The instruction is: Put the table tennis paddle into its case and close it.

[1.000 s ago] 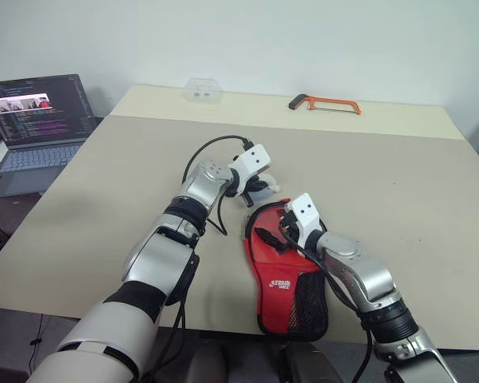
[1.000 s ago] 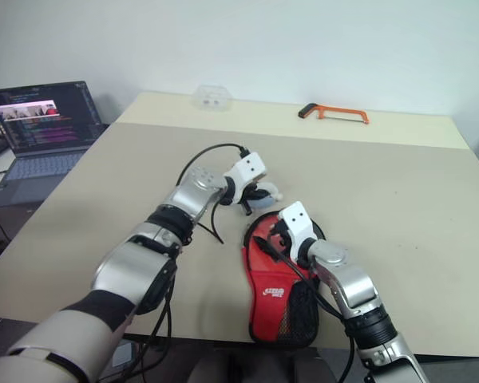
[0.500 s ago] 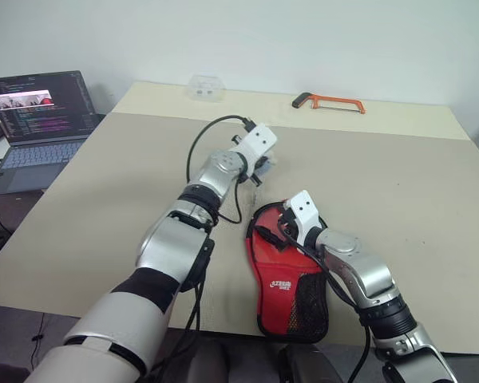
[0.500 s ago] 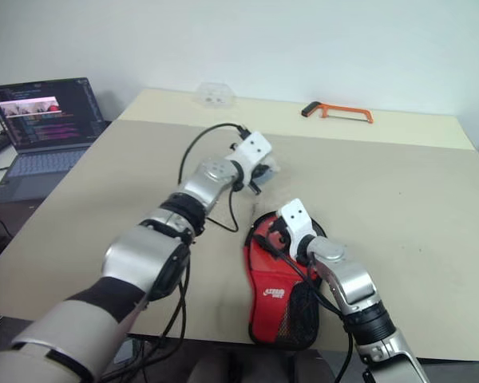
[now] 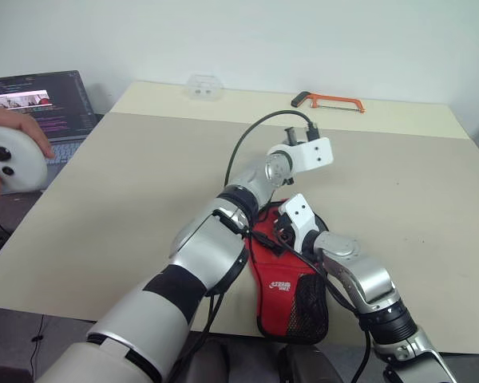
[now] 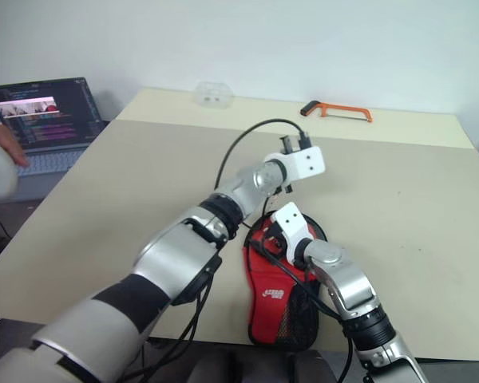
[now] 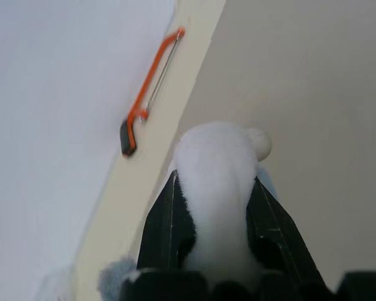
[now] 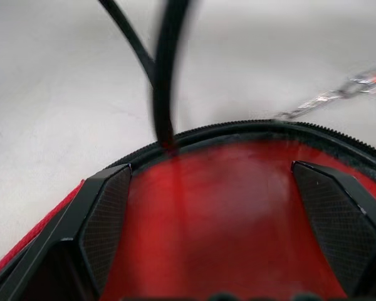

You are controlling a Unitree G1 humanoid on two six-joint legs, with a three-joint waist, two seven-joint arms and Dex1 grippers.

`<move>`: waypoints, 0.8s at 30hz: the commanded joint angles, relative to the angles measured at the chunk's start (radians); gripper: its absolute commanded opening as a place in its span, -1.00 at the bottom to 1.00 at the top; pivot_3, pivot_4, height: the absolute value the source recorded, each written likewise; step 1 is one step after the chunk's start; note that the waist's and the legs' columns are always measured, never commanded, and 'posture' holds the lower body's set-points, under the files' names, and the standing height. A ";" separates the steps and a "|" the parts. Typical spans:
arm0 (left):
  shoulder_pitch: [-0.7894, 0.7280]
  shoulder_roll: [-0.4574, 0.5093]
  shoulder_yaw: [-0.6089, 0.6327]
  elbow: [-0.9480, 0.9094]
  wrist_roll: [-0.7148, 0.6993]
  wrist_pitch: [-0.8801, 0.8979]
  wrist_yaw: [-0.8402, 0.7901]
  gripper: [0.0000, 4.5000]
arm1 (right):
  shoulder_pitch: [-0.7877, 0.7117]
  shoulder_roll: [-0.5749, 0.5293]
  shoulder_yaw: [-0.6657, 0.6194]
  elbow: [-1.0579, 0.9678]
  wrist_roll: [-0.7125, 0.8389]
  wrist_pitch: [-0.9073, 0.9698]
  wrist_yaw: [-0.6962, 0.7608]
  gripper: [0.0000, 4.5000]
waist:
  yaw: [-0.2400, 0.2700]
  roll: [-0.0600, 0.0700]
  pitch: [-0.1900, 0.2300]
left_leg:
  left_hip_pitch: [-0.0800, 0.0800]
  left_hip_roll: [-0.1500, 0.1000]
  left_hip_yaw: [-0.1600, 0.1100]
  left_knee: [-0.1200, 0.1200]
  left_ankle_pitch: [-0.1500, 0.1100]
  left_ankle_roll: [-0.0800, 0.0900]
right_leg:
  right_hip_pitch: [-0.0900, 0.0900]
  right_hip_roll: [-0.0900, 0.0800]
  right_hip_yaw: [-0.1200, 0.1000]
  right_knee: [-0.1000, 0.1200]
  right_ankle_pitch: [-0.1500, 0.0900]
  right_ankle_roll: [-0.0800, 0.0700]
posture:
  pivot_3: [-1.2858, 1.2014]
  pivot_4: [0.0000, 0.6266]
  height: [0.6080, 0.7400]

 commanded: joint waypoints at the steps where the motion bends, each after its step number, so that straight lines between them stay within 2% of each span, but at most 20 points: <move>1: -0.050 -0.046 -0.015 -0.032 0.025 -0.089 0.030 -0.85 | 0.008 0.001 0.017 0.005 -0.007 0.022 0.008 1.00 | 0.000 0.000 0.000 | 0.000 0.000 0.000 0.000 0.000 0.000 | 0.000 0.000 0.000 0.000 0.000 0.000 | 0.03 -0.52 1.00; 7: -0.030 -0.089 -0.037 -0.030 0.055 -0.124 0.014 -0.85 | -0.003 0.017 0.030 0.020 -0.021 0.012 0.009 1.00 | 0.000 0.001 0.000 | 0.000 0.000 0.001 0.000 0.000 0.000 | 0.001 0.000 0.000 -0.001 0.000 0.000 | 0.03 -0.52 1.00; 13: 0.027 -0.054 -0.030 -0.027 0.044 -0.093 -0.177 -0.85 | -0.017 0.025 0.025 0.057 -0.039 -0.015 0.028 1.00 | -0.004 0.001 0.000 | 0.001 0.000 0.001 0.000 0.000 0.000 | 0.001 0.000 0.000 -0.001 0.000 0.000 | 0.03 -0.52 1.00; 18: 0.077 -0.003 -0.032 -0.043 0.036 -0.143 -0.323 -0.08 | -0.039 0.024 0.016 0.106 -0.042 -0.046 0.045 1.00 | -0.011 0.002 -0.001 | 0.004 0.000 0.001 -0.001 0.000 0.000 | 0.002 0.001 0.001 0.000 0.000 0.000 | 0.03 -0.52 1.00; 24: 0.082 0.050 -0.022 -0.068 0.021 -0.173 -0.348 0.93 | -0.080 0.039 0.016 0.170 -0.052 -0.084 0.067 1.00 | -0.033 0.002 -0.001 | 0.005 0.001 0.001 -0.001 0.000 0.000 | 0.002 0.002 0.002 0.001 0.000 0.000 | 0.03 -0.52 1.00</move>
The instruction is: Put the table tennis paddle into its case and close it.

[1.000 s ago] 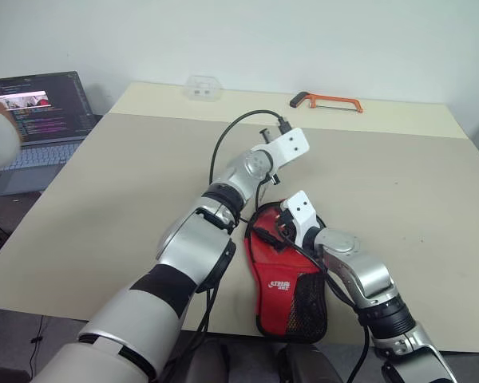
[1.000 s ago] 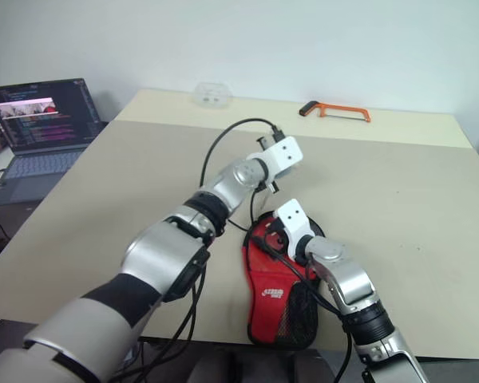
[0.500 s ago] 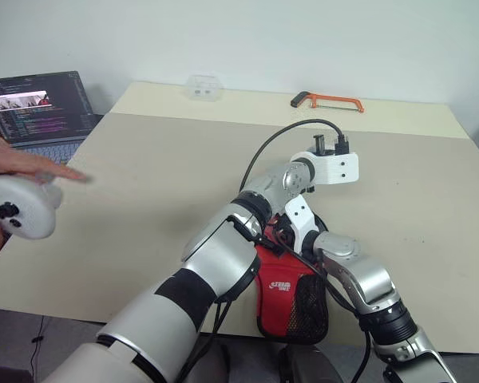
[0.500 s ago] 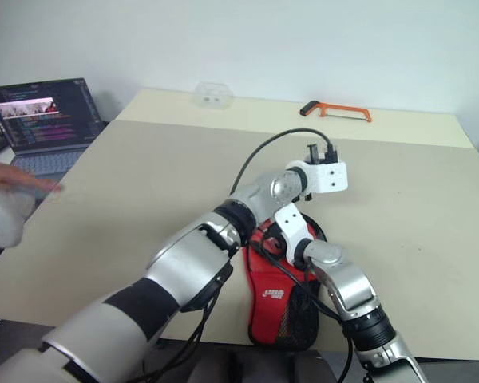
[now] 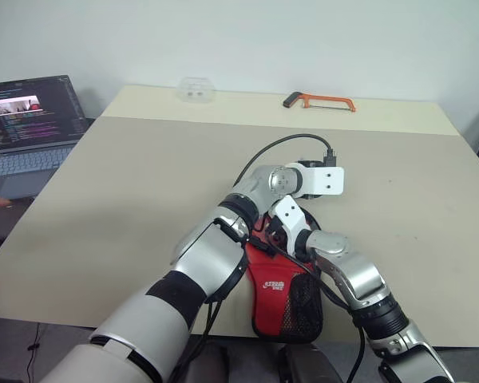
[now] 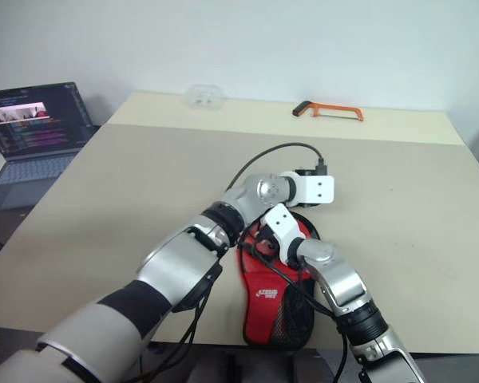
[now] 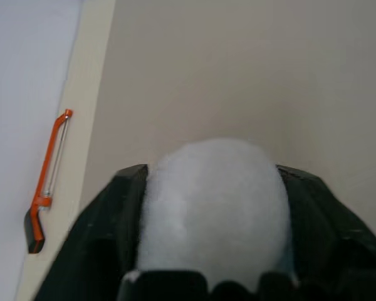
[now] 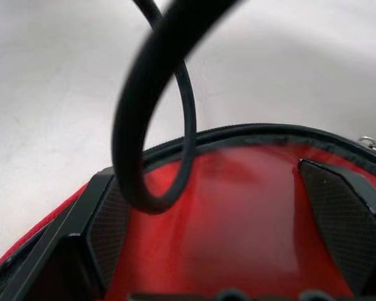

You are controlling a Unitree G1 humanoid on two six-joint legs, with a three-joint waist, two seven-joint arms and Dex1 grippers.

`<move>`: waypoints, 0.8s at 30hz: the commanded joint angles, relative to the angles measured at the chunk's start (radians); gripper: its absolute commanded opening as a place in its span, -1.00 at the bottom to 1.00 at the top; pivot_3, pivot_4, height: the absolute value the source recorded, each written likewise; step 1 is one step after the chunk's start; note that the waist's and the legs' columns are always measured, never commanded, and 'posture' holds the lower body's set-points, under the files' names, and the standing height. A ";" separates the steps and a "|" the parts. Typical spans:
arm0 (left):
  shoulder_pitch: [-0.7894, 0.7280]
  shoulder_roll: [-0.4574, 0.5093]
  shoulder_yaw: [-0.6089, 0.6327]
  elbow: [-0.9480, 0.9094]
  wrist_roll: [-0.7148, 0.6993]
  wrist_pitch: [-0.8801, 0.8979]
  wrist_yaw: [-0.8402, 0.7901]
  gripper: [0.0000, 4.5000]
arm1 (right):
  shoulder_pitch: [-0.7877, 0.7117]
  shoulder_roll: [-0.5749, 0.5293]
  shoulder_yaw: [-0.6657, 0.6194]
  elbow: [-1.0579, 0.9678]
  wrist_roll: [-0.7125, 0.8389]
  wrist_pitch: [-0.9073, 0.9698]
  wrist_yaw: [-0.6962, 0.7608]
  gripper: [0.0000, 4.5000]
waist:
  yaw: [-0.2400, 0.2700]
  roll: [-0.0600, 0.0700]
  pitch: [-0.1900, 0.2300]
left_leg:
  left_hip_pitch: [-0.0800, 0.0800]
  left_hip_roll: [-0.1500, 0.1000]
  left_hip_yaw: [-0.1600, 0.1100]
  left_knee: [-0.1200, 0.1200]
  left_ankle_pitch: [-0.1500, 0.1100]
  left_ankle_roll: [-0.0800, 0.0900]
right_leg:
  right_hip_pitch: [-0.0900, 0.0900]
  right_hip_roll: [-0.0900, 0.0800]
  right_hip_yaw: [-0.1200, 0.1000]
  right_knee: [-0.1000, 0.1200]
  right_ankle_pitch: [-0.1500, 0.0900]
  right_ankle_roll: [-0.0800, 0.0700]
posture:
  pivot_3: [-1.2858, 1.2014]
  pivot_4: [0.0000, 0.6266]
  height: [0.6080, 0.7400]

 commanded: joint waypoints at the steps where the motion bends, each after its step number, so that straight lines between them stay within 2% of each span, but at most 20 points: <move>1: -0.001 0.014 0.013 -0.015 -0.022 -0.030 -0.033 0.98 | -0.029 0.005 -0.022 0.068 0.000 -0.001 0.006 1.00 | -0.003 0.000 0.000 | 0.000 0.000 0.000 0.000 0.000 0.000 | 0.000 0.000 0.000 0.000 0.000 0.000 | 0.03 -0.52 1.00; 8: -0.113 0.112 0.154 -0.077 -0.194 -0.017 -0.293 0.98 | -0.040 -0.018 -0.030 0.102 -0.004 -0.031 0.045 1.00 | 0.008 0.001 0.003 | -0.003 -0.001 0.000 0.001 0.000 0.000 | -0.003 -0.001 -0.001 0.002 0.000 0.000 | 0.03 -0.52 1.00; 13: -0.130 0.290 0.293 -0.251 -0.400 0.073 -0.615 0.98 | -0.033 -0.063 -0.058 0.081 0.023 -0.016 0.097 1.00 | 0.010 0.002 0.003 | -0.004 0.000 0.001 0.000 0.000 0.000 | -0.003 -0.001 -0.001 0.001 0.000 0.000 | 0.03 -0.52 1.00; 16: -0.073 0.410 0.373 -0.457 -0.546 0.252 -0.780 0.98 | -0.018 -0.124 -0.079 0.003 0.062 0.022 0.157 1.00 | 0.008 0.003 0.004 | -0.004 0.000 0.000 0.000 0.000 0.000 | -0.003 -0.001 -0.002 0.001 -0.001 -0.001 | 0.03 -0.52 1.00; 20: 0.134 0.571 0.429 -0.819 -0.732 0.570 -0.947 0.98 | -0.008 -0.240 -0.153 -0.176 0.153 0.118 0.240 1.00 | 0.005 0.007 0.005 | -0.003 0.001 -0.002 0.000 0.000 -0.001 | -0.003 -0.002 -0.001 0.002 -0.003 -0.001 | 0.03 -0.52 1.00; 24: 0.360 0.680 0.427 -1.099 -0.838 0.810 -0.971 0.98 | -0.069 -0.343 -0.302 -0.302 0.295 0.273 0.281 1.00 | 0.005 0.008 0.007 | -0.003 0.003 -0.005 0.001 0.002 -0.004 | -0.004 -0.002 -0.002 0.005 -0.004 -0.002 | 0.03 -0.52 1.00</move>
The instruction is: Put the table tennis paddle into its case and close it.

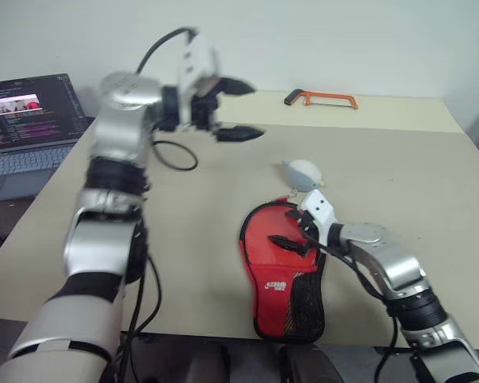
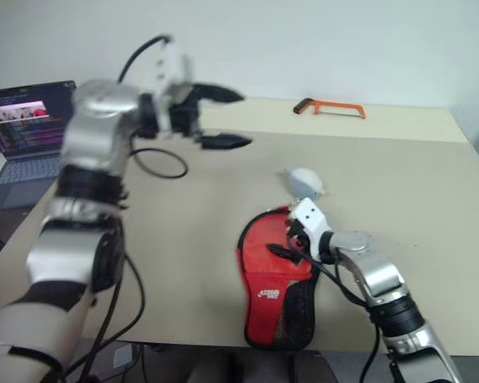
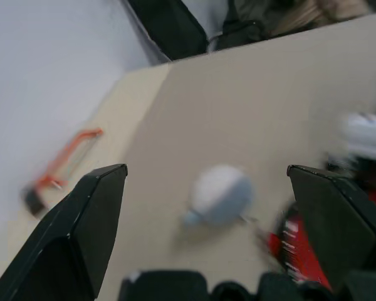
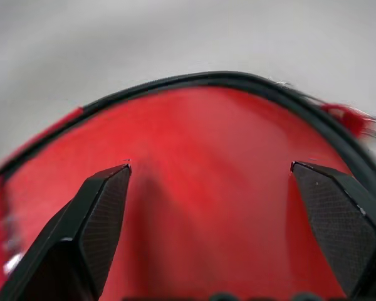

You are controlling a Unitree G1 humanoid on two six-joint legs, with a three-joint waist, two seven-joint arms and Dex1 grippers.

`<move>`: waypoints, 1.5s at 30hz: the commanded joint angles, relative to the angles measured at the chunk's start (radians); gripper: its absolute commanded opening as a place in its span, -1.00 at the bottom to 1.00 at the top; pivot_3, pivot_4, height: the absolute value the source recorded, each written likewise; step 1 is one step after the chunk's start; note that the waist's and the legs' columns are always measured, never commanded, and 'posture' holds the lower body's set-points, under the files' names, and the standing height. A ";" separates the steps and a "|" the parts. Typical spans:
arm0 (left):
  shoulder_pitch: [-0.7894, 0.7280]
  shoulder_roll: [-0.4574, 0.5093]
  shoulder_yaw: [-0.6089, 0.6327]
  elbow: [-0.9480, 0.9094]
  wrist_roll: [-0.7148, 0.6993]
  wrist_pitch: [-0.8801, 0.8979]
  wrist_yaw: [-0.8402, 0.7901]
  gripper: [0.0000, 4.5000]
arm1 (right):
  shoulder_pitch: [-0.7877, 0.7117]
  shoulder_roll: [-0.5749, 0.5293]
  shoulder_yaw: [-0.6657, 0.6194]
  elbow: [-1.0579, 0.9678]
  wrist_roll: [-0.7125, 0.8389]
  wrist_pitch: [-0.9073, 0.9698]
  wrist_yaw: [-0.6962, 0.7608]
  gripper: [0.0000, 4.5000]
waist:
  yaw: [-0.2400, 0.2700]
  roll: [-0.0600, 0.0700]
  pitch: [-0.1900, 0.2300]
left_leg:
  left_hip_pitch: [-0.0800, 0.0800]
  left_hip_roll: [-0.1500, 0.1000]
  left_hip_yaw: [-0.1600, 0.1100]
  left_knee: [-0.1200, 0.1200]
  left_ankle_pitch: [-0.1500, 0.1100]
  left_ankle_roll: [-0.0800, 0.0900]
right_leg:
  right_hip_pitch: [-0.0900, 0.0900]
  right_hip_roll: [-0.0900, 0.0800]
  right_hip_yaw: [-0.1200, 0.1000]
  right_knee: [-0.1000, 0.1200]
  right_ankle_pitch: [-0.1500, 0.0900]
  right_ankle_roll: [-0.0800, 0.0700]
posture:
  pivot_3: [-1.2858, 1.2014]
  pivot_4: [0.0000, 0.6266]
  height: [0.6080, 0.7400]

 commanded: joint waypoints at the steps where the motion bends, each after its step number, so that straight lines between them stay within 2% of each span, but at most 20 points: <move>1: 0.146 0.044 -0.026 -0.261 -0.071 0.162 0.004 0.98 | -0.078 -0.104 -0.148 -0.136 0.139 0.104 0.073 1.00 | 0.002 0.001 0.001 | 0.000 0.000 -0.001 0.000 0.000 0.000 | 0.000 0.000 0.000 0.000 0.000 0.000 | 0.03 -0.52 1.00; 3: 0.227 0.029 -0.060 -0.342 -0.055 0.171 0.061 0.98 | -0.103 -0.169 -0.182 -0.142 0.174 0.115 0.110 1.00 | 0.012 0.001 0.001 | 0.000 0.000 -0.001 0.000 -0.002 0.003 | 0.001 -0.002 0.000 -0.001 0.000 0.000 | 0.03 -0.52 1.00; 5: 0.309 -0.030 -0.091 -0.415 -0.051 0.179 0.147 0.98 | -0.164 -0.220 -0.209 -0.092 0.186 0.107 0.132 1.00 | 0.025 0.000 0.001 | 0.001 -0.001 -0.002 0.001 -0.002 0.003 | 0.004 -0.002 -0.001 -0.002 0.000 0.000 | 0.03 -0.52 1.00; 8: 0.380 -0.134 -0.134 -0.456 -0.026 0.158 0.275 0.98 | -0.261 -0.225 -0.182 0.049 0.123 0.050 0.097 1.00 | 0.029 0.000 0.001 | 0.001 -0.002 -0.002 0.002 -0.002 0.004 | 0.004 -0.002 0.000 -0.002 0.000 0.000 | 0.03 -0.52 1.00; 12: 0.447 -0.258 -0.230 -0.450 0.033 0.130 0.413 0.98 | -0.388 -0.141 -0.092 0.335 -0.010 -0.055 0.002 1.00 | 0.022 -0.001 0.002 | 0.002 -0.003 -0.001 0.002 -0.002 0.004 | 0.004 -0.001 0.001 -0.001 0.000 0.000 | 0.03 -0.52 1.00; 15: 0.496 -0.297 -0.303 -0.440 0.079 0.101 0.458 0.98 | -0.477 -0.066 -0.072 0.539 -0.065 -0.097 -0.050 1.00 | 0.013 0.000 0.002 | 0.003 -0.002 0.001 0.000 -0.002 0.004 | 0.003 0.000 0.003 -0.001 0.000 -0.001 | 0.03 -0.52 1.00; 18: 0.529 -0.328 -0.327 -0.409 0.105 0.099 0.524 0.98 | -0.539 -0.022 -0.063 0.710 -0.107 -0.154 -0.069 1.00 | 0.013 0.000 0.002 | 0.000 -0.001 0.002 -0.001 -0.002 0.003 | -0.001 0.000 0.004 -0.001 0.000 -0.001 | 0.03 -0.52 1.00; 22: 0.581 -0.339 -0.347 -0.377 0.135 0.082 0.583 0.98 | -0.586 0.010 -0.055 0.854 -0.140 -0.225 -0.045 1.00 | 0.016 0.000 0.002 | -0.001 -0.001 0.003 -0.001 -0.002 0.003 | -0.002 -0.001 0.004 -0.001 0.000 -0.001 | 0.03 -0.52 1.00; 27: 0.622 -0.350 -0.347 -0.341 0.160 0.072 0.652 0.98 | -0.616 0.038 -0.055 0.938 -0.150 -0.240 0.007 1.00 | 0.021 0.001 0.001 | 0.002 -0.001 0.003 0.000 -0.002 0.003 | 0.001 -0.002 0.003 -0.001 0.000 -0.001 | 0.03 -0.52 1.00; 37: 0.636 -0.364 -0.374 -0.348 0.171 0.088 0.691 0.98 | -0.702 0.115 -0.123 1.218 -0.172 -0.288 -0.080 1.00 | 0.022 0.004 -0.001 | 0.005 -0.002 0.002 0.000 -0.002 0.003 | 0.004 -0.002 0.003 -0.001 0.000 -0.001 | 0.03 -0.52 1.00; 45: 0.617 -0.359 -0.363 -0.339 0.168 0.092 0.700 0.98 | -0.716 0.138 -0.141 1.320 -0.179 -0.314 -0.073 1.00 | 0.022 0.005 -0.002 | 0.005 -0.002 0.002 0.000 -0.002 0.003 | 0.005 -0.002 0.003 -0.001 0.000 -0.001 | 0.03 -0.52 1.00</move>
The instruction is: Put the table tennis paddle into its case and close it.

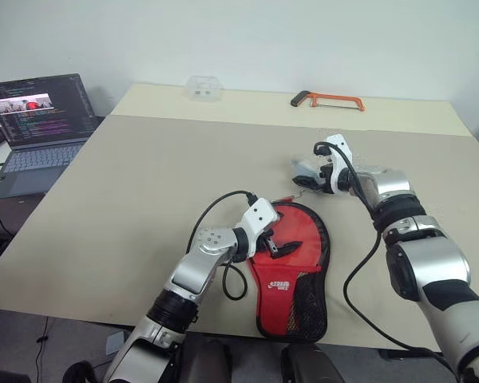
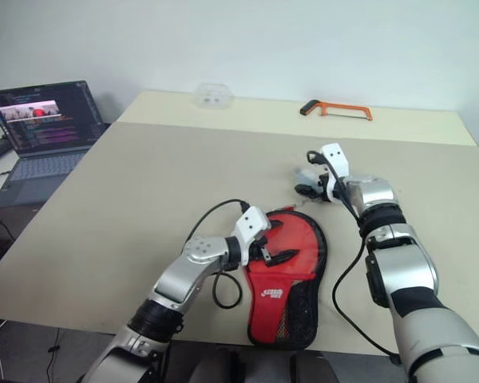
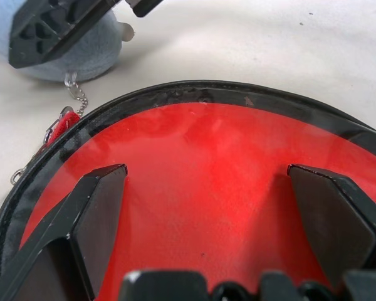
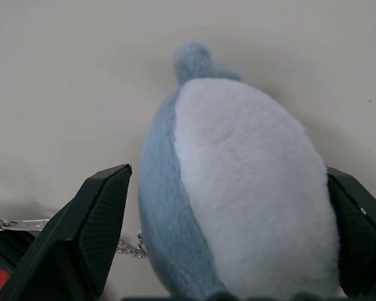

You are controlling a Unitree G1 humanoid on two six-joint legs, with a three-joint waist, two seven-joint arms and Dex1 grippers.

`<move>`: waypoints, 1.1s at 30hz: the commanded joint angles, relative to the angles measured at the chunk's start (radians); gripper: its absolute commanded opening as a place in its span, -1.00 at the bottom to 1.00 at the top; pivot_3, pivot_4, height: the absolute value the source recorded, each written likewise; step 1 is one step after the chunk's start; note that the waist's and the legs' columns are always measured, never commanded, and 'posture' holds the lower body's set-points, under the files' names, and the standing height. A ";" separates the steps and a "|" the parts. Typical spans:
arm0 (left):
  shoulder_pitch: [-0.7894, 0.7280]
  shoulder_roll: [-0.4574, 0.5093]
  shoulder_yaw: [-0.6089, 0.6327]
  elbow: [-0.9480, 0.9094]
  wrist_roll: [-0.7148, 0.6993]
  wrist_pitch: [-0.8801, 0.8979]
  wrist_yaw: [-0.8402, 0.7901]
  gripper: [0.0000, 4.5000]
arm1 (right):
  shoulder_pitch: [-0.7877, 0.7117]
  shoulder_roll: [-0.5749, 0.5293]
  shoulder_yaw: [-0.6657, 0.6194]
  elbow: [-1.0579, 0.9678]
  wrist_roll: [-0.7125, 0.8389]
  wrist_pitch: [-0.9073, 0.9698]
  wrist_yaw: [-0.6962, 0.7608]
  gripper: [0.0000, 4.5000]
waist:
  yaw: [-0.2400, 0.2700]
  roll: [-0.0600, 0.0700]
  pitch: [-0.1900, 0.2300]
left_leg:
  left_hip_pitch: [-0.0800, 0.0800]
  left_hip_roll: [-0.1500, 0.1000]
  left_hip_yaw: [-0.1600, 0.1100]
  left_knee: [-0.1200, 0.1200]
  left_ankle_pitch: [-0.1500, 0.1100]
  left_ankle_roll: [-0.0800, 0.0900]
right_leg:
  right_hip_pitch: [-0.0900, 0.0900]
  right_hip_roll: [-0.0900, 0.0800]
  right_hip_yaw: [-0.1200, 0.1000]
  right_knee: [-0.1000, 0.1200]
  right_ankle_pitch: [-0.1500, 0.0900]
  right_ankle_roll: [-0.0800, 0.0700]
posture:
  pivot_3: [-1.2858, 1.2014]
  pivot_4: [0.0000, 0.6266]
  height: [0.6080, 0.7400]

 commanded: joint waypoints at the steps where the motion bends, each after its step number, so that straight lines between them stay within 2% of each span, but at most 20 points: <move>1: 0.008 0.007 -0.018 0.040 0.024 0.023 0.009 0.99 | -0.028 0.012 -0.033 0.034 0.003 -0.013 -0.006 0.92 | 0.000 0.000 0.000 | 0.000 0.000 0.000 0.000 0.000 0.000 | 0.000 0.000 0.000 0.000 0.000 0.000 | 0.03 -0.52 1.00; 4: 0.003 0.005 -0.017 0.041 0.024 0.025 0.014 1.00 | -0.027 0.013 -0.043 0.055 -0.011 -0.038 -0.041 0.61 | 0.000 0.000 0.000 | 0.000 0.000 0.000 0.000 0.000 0.000 | 0.000 0.000 0.000 0.000 0.000 0.000 | 0.03 -0.52 1.00; 10: 0.000 0.002 -0.022 0.040 0.023 0.026 0.016 1.00 | -0.038 0.008 -0.056 0.068 -0.026 -0.054 -0.057 -0.27 | 0.000 0.000 0.000 | 0.000 0.000 0.000 0.000 0.000 0.000 | 0.000 0.000 0.000 0.000 0.000 0.000 | 0.03 -0.52 1.00; 13: -0.004 -0.001 -0.020 0.048 0.022 0.025 0.018 1.00 | -0.032 0.003 -0.039 0.067 -0.055 -0.072 -0.079 -0.57 | 0.000 0.000 0.000 | 0.000 0.000 0.000 0.000 0.000 0.000 | 0.000 0.000 0.000 0.000 0.000 0.000 | 0.03 -0.52 1.00; 19: -0.008 -0.003 -0.023 0.061 0.025 0.023 0.019 1.00 | -0.037 -0.016 -0.026 0.029 -0.092 -0.113 -0.122 -0.78 | 0.001 0.000 0.000 | 0.000 0.000 -0.001 0.000 0.000 0.000 | 0.001 -0.001 0.000 0.000 0.000 0.000 | 0.03 -0.52 1.00; 24: -0.009 0.000 -0.033 0.063 0.032 0.023 0.016 1.00 | -0.065 -0.099 -0.026 -0.011 -0.123 -0.133 -0.148 -0.81 | 0.005 0.000 0.000 | -0.001 0.000 -0.001 0.000 0.000 0.000 | 0.000 -0.002 -0.001 -0.001 0.000 0.000 | 0.03 -0.52 1.00; 33: -0.044 0.002 -0.056 0.110 0.039 -0.005 -0.013 1.00 | 0.012 -0.215 0.000 -0.051 -0.175 -0.145 -0.126 -0.82 | 0.008 0.000 0.000 | -0.001 -0.001 0.000 0.000 0.000 0.000 | 0.001 -0.002 -0.001 -0.002 0.000 0.000 | 0.03 -0.52 1.00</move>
